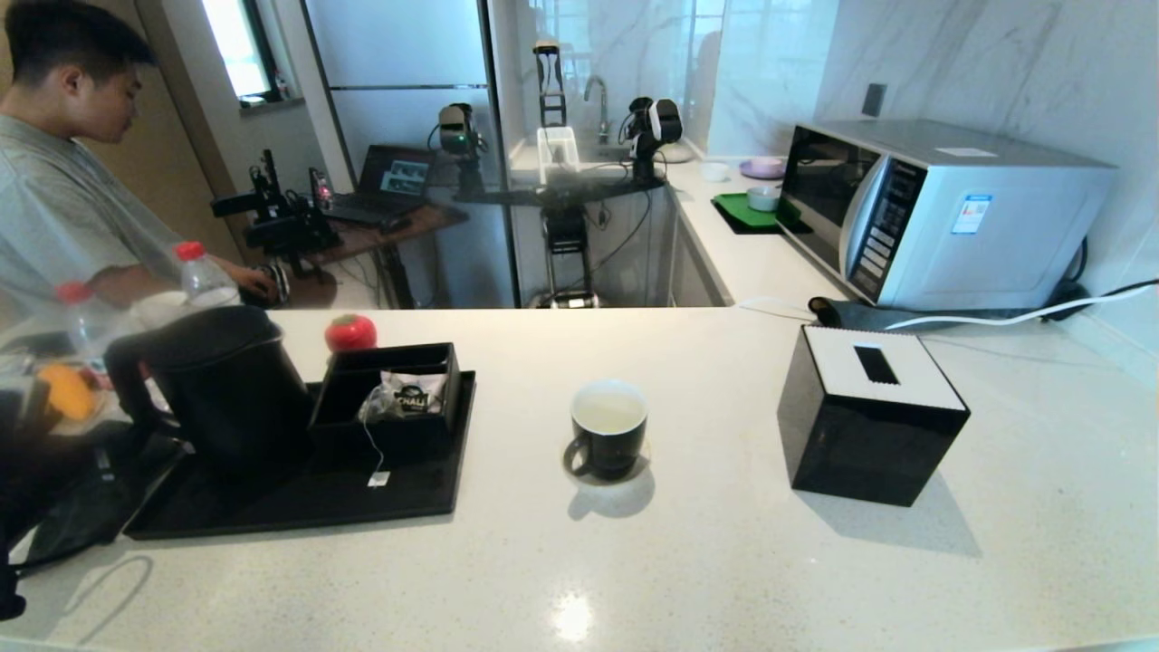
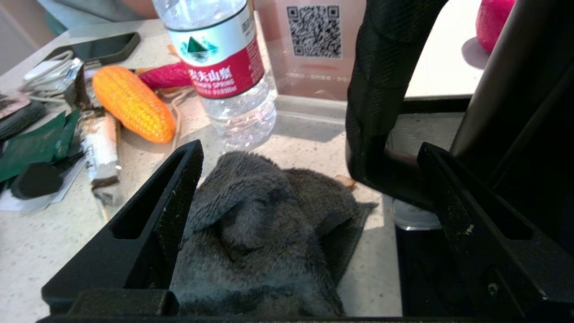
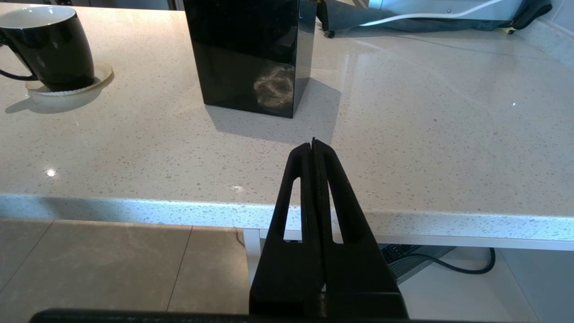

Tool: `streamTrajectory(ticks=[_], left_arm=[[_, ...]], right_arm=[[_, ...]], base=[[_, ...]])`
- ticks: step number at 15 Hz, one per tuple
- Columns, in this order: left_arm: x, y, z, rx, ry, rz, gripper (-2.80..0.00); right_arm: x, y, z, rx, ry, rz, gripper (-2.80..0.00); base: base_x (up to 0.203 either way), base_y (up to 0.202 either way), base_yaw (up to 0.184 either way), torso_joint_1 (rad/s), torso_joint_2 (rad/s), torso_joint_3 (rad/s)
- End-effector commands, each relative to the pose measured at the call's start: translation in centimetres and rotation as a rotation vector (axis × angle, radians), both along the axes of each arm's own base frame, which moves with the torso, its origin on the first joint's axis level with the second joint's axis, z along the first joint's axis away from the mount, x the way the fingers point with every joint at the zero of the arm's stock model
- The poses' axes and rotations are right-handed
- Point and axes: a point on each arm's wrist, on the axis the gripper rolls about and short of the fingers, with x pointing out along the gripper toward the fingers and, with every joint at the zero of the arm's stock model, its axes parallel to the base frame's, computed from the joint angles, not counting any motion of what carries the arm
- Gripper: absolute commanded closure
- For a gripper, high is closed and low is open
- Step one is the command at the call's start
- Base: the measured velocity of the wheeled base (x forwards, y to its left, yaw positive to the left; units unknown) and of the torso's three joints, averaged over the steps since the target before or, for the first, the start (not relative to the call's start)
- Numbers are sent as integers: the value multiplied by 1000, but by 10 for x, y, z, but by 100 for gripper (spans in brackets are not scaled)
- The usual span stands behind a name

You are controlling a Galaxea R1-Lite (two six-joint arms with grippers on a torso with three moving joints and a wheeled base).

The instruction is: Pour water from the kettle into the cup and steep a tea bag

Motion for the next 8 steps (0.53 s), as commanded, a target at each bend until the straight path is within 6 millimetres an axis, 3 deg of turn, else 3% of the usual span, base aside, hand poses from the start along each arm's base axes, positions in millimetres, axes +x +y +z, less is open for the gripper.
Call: streamTrajectory(ticks=[1, 8], left_arm=[[6, -2, 6, 36, -47, -20, -280], [28, 10, 4, 73, -91, -31, -280]], right_arm=[[0, 0, 0, -1, 1, 1, 0], [0, 0, 0, -1, 1, 0, 0]], base=[[0, 0, 0, 0, 0, 0], [0, 0, 0, 0, 0, 0]])
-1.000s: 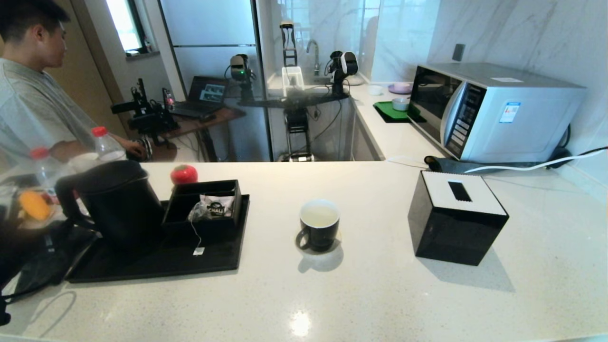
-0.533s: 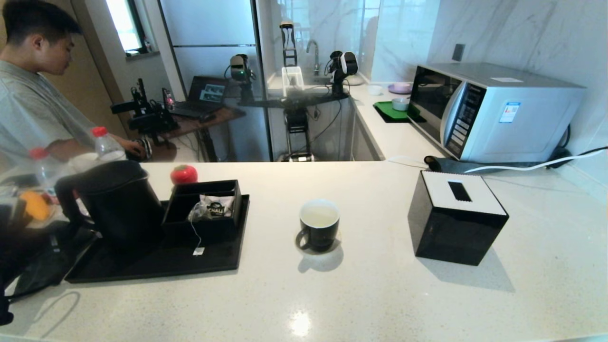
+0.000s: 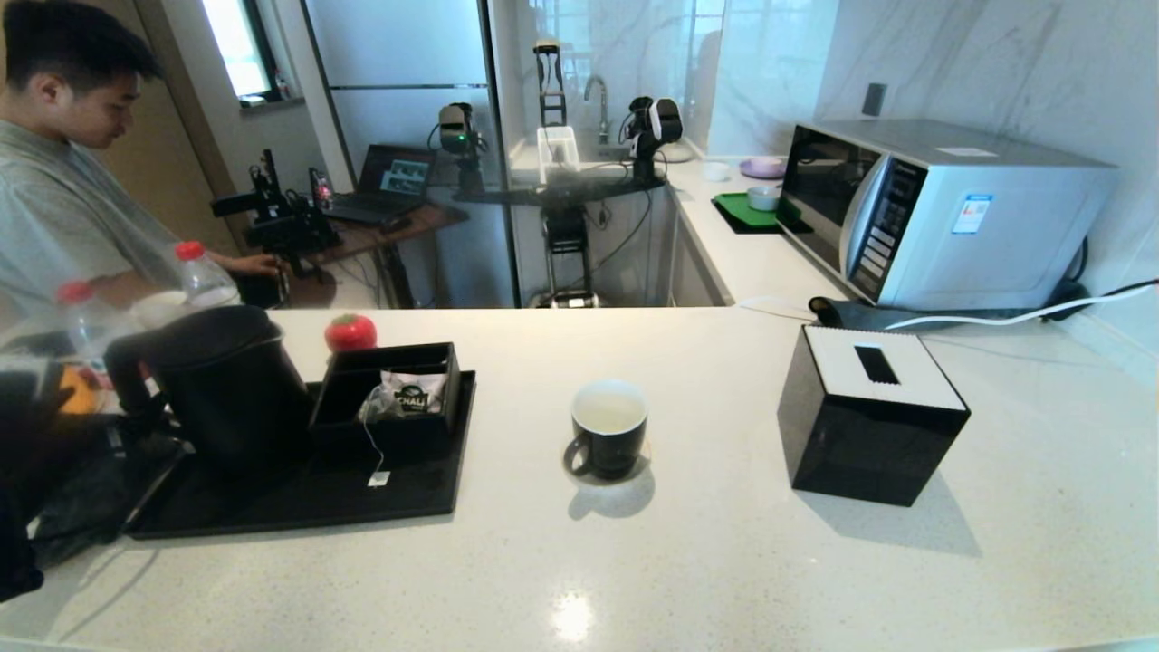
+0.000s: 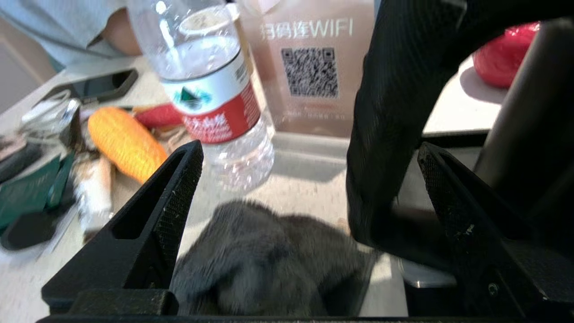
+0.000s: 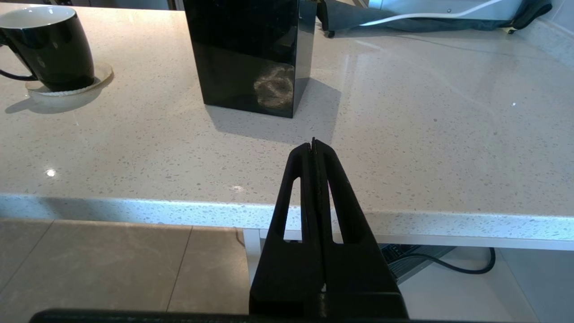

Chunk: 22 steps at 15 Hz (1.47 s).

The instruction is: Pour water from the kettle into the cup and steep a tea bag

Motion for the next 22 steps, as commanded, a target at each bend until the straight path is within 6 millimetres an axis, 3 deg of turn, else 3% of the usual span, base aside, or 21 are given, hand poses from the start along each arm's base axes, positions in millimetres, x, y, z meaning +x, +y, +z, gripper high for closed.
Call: streamTrajectory(ticks=[1, 9, 16, 22], left_arm=[[7, 5, 0, 36, -42, -3, -280], [32, 12, 0, 74, -95, -89, -280], [54, 12, 20, 137, -185, -121, -280], [54, 11, 20, 132, -183, -126, -280]], right_arm=[[0, 0, 0, -1, 1, 1, 0], [0, 0, 0, -1, 1, 1, 0], [0, 0, 0, -1, 1, -1, 0], [0, 0, 0, -1, 1, 0, 0]], base=[[0, 0, 0, 0, 0, 0], [0, 0, 0, 0, 0, 0], [0, 0, 0, 0, 0, 0], [0, 0, 0, 0, 0, 0]])
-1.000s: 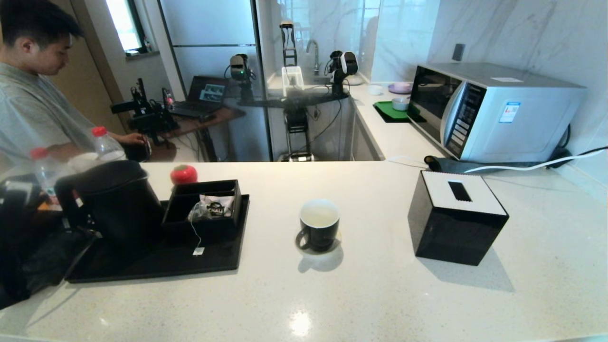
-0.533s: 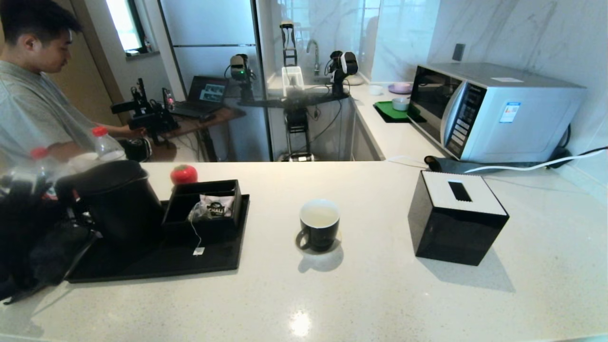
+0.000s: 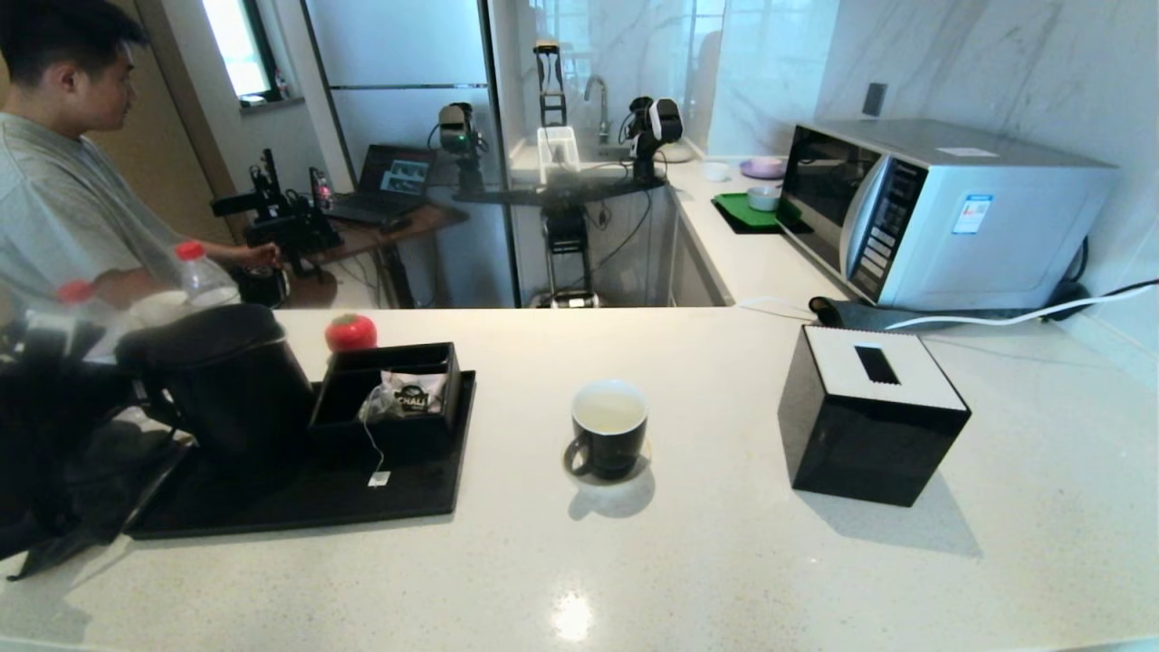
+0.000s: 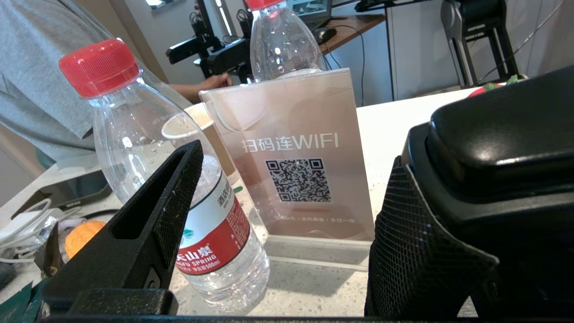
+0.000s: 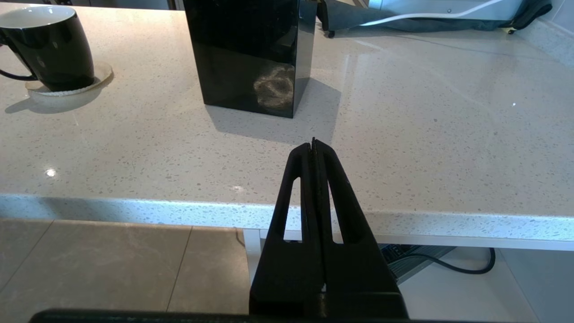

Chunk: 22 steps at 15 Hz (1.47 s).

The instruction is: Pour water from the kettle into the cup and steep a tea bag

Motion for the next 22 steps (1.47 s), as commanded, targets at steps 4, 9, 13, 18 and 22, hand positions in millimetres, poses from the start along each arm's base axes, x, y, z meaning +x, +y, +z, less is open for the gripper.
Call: streamTrajectory(ticks=[4, 9, 13, 18, 22], left_arm=[[-1, -1, 4, 27, -35, -3, 0], [-1, -1, 4, 28, -34, -4, 0], [0, -3, 2, 25, -30, -9, 0], [1, -6, 2, 19, -28, -17, 0], [0, -8, 13, 13, -53, -21, 0]], right_arm=[[0, 0, 0, -1, 1, 1, 0], [0, 0, 0, -1, 1, 0, 0], [0, 0, 0, -1, 1, 0, 0], [0, 0, 0, -1, 1, 1, 0], [0, 0, 0, -1, 1, 0, 0]], base=[[0, 0, 0, 0, 0, 0], [0, 0, 0, 0, 0, 0], [0, 0, 0, 0, 0, 0], [0, 0, 0, 0, 0, 0], [0, 0, 0, 0, 0, 0]])
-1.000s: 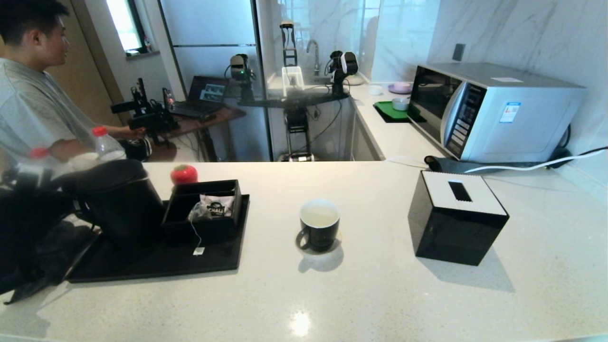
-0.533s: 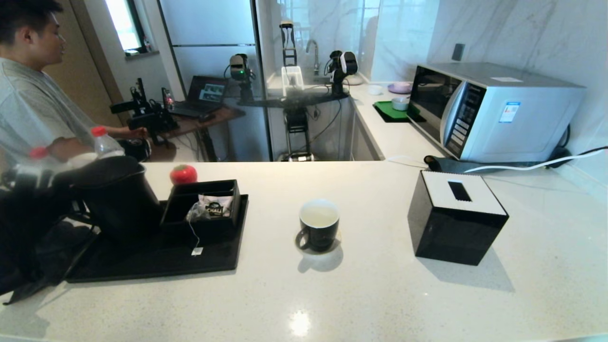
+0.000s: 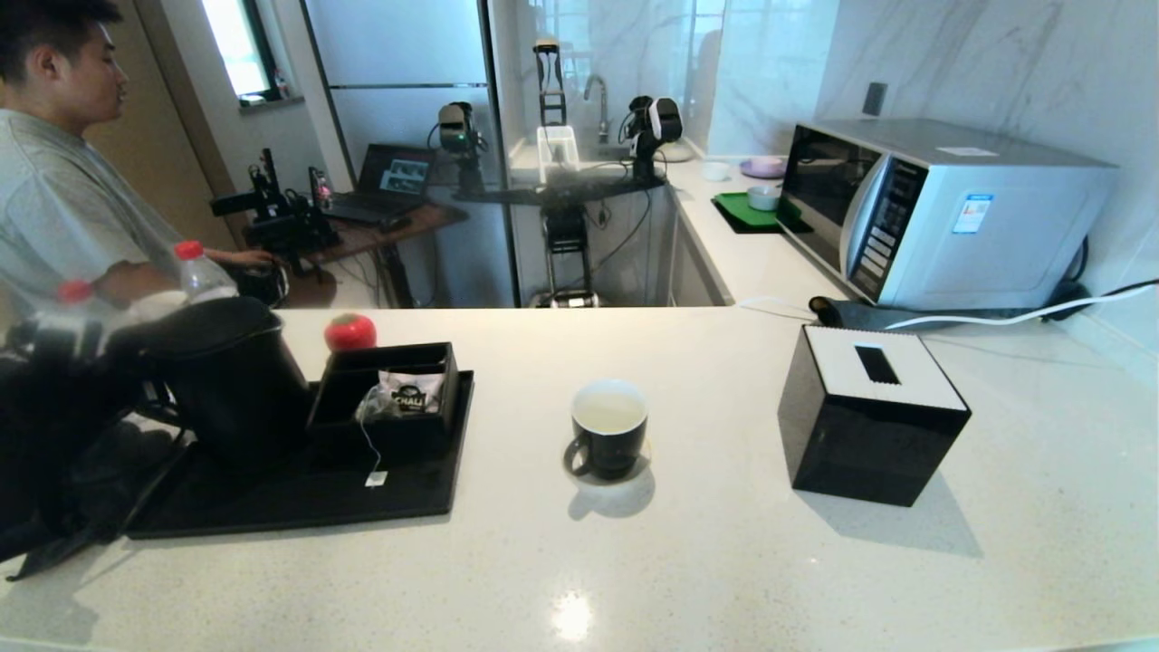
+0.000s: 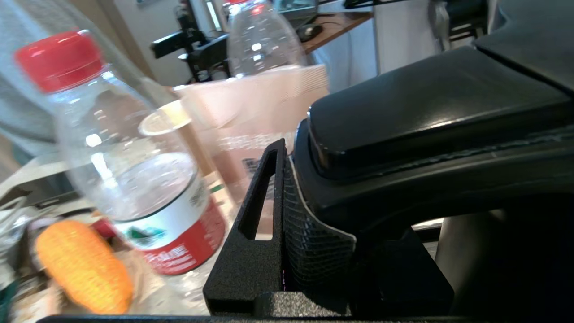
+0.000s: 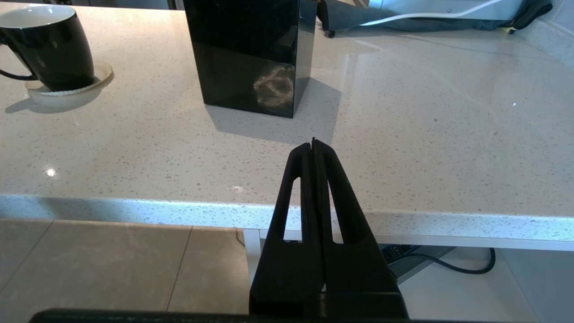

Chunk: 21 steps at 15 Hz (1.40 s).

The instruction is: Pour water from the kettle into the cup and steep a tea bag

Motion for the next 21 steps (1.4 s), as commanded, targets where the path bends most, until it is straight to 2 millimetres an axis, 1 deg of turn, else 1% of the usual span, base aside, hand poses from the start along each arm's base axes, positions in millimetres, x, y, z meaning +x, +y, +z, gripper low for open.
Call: streamTrajectory(ticks=[1, 8, 10, 14, 17, 21], left_arm=[[-4, -2, 16, 38, -61, -1, 0], [-30, -13, 40, 20, -66, 11, 0], [-38, -14, 48, 20, -74, 20, 0], [-55, -16, 56, 11, -70, 43, 0], [-67, -20, 67, -1, -86, 53, 0], [-85, -30, 82, -5, -104, 58, 0]], right_arm=[[0, 0, 0, -1, 1, 1, 0], [0, 0, 0, -1, 1, 1, 0], [0, 0, 0, -1, 1, 0, 0], [0, 0, 0, -1, 1, 1, 0], [0, 0, 0, -1, 1, 0, 0], [0, 0, 0, -1, 1, 0, 0]], base=[[0, 0, 0, 0, 0, 0], [0, 0, 0, 0, 0, 0], [0, 0, 0, 0, 0, 0], [0, 0, 0, 0, 0, 0], [0, 0, 0, 0, 0, 0], [0, 0, 0, 0, 0, 0]])
